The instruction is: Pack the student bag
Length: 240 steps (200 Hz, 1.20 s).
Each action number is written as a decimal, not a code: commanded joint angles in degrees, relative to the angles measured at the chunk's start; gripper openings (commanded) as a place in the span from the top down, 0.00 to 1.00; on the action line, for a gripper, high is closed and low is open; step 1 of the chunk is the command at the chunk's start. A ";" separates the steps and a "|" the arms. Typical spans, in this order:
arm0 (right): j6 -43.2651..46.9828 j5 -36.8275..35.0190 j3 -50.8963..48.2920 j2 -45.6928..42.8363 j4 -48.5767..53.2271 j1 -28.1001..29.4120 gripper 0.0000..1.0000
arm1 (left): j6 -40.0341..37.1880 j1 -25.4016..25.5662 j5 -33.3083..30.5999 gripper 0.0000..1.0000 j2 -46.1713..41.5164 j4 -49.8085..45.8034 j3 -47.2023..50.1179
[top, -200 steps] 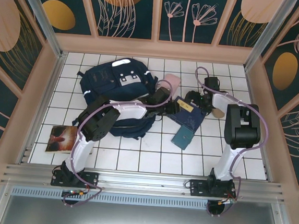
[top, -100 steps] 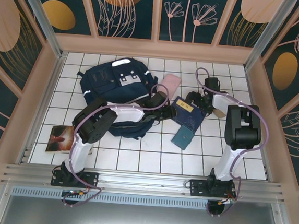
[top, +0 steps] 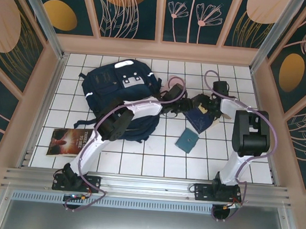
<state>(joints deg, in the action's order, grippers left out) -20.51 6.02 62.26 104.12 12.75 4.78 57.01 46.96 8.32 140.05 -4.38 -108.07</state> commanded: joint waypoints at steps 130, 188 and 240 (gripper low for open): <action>-3.85 -5.32 -14.70 -18.11 0.09 -2.11 0.01 | -0.74 0.59 1.00 0.53 -16.65 7.42 24.39; -2.82 5.70 -15.99 -10.70 -4.88 -5.26 0.13 | 1.71 0.61 3.55 0.53 -11.54 8.69 21.16; -2.33 9.39 -16.64 -8.98 -5.03 -0.97 0.42 | 1.70 0.55 2.33 0.52 -7.07 6.05 16.76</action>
<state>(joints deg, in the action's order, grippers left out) -22.81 9.69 46.96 93.84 8.32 0.78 58.15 47.27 10.52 129.69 3.03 -88.75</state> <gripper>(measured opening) 0.669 0.472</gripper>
